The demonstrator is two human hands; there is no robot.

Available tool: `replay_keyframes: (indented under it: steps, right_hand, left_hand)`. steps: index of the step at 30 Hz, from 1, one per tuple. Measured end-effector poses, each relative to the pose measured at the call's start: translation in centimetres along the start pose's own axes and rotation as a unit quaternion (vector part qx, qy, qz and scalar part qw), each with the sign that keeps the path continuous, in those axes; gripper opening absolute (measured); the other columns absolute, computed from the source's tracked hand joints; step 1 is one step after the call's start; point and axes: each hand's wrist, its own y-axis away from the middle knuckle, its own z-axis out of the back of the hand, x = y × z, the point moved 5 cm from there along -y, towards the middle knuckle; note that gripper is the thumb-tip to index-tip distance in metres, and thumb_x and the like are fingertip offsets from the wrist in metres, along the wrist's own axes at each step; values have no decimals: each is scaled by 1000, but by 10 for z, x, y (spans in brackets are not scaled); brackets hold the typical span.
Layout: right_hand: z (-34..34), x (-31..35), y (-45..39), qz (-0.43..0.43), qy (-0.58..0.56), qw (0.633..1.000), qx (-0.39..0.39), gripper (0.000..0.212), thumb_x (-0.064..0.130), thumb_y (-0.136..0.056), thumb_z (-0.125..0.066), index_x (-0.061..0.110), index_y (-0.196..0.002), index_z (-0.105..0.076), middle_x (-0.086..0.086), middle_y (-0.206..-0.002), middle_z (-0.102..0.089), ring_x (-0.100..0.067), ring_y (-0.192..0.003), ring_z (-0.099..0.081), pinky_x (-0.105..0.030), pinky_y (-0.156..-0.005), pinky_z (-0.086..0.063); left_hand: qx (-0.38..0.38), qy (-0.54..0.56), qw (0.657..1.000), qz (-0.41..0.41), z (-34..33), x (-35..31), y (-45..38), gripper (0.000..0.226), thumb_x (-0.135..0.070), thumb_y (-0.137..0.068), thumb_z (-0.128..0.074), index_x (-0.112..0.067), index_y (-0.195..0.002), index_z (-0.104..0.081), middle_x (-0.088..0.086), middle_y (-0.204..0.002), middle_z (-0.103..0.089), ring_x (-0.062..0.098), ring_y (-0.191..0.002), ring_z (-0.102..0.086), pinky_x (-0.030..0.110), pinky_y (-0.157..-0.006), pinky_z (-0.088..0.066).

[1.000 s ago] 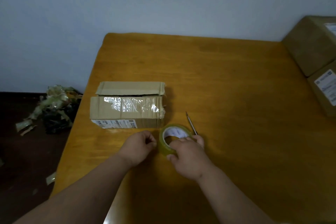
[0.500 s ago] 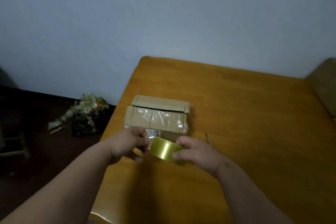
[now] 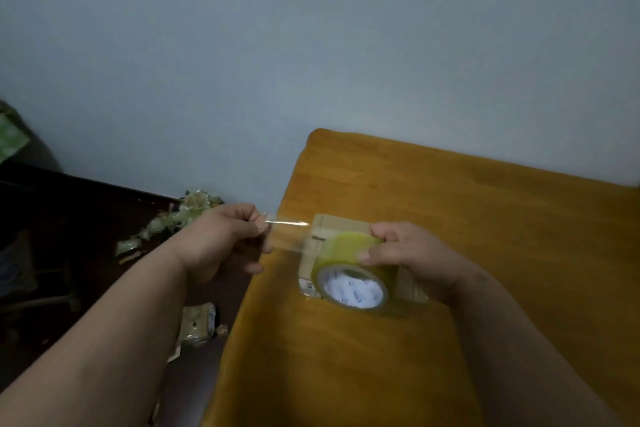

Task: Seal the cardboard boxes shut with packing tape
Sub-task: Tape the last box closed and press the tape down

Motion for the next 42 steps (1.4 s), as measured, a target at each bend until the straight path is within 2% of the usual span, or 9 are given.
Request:
replay_keyframes:
  steps: [3, 6, 8, 12, 17, 20, 26, 31, 42]
  right_hand:
    - [8, -10, -7, -39, -50, 997, 38, 67, 42, -56, -78, -9, -98, -64, -14, -88, -70, -23, -81, -64, -34, -75, -49]
    - [20, -12, -16, -41, 31, 998, -27, 53, 56, -51, -75, 11, -75, -67, 0, -73, -63, -13, -68, -58, -32, -69, -42]
    - [29, -9, -21, -13, 52, 995, -84, 62, 63, -50, -74, 6, -71, -64, -4, -70, -58, -17, -65, -54, -35, -67, -38]
    - [40, 8, -22, 32, -25, 994, -103, 51, 60, -51, -79, 13, -69, -67, -8, -64, -57, -24, -62, -53, -34, -60, -38]
    - [52, 23, -38, 31, 122, 976, -177, 42, 61, -58, -72, 20, -66, -68, -6, -58, -59, -18, -54, -57, -37, -55, -41]
    - [47, 29, -44, 18, 134, 977, -164, 26, 50, -67, -68, 26, -75, -73, -1, -74, -70, -13, -64, -66, -31, -59, -49]
    - [47, 13, -57, -20, 137, 979, -149, 27, 58, -68, -65, 37, -83, -71, 6, -79, -71, -13, -70, -67, -44, -66, -54]
    - [52, 12, -60, -31, 136, 976, -164, 41, 69, -62, -61, 38, -85, -71, 6, -78, -71, -13, -70, -68, -49, -68, -55]
    - [44, 40, -65, -37, 165, 977, -132, 31, 67, -72, -61, 41, -88, -69, 8, -79, -69, -11, -70, -65, -40, -64, -53]
  left_hand:
    - [28, -50, 998, -20, 18, -9, -11, 18, -4, -99, -50, -6, -81, -54, 9, -70, -65, 22, -74, -61, 34, -59, -58]
    - [38, -67, 997, -17, 23, -3, -25, 19, -6, -99, -51, -7, -80, -54, 9, -69, -63, 24, -74, -59, 37, -63, -57]
    - [44, -56, 997, -7, 28, 5, -35, 20, -7, -99, -50, -8, -80, -54, 9, -68, -63, 24, -73, -59, 38, -64, -57]
    - [40, 16, 999, 13, 44, 13, -55, 21, -8, -100, -48, -9, -80, -50, 10, -68, -60, 18, -69, -59, 33, -55, -57]
    - [35, 55, 995, 77, 38, 39, -82, 21, -9, -101, -46, -9, -81, -53, 9, -74, -60, 18, -71, -61, 38, -57, -60]
    - [54, 142, 976, 155, 23, 68, -94, 20, -10, -101, -44, -10, -84, -53, 8, -77, -59, 19, -70, -63, 45, -62, -61]
    - [43, 218, 947, 231, 2, 102, -119, 17, -12, -98, -46, -8, -84, -55, 5, -67, -58, 17, -63, -61, 39, -55, -59]
    - [21, 236, 942, 237, -14, 110, -129, 19, -11, -97, -47, -9, -79, -55, 3, -64, -55, 13, -56, -57, 38, -56, -59]
    - [41, 232, 945, 225, -31, 117, -140, 23, -13, -99, -48, -12, -76, -53, 0, -62, -52, 8, -50, -51, 33, -52, -57]
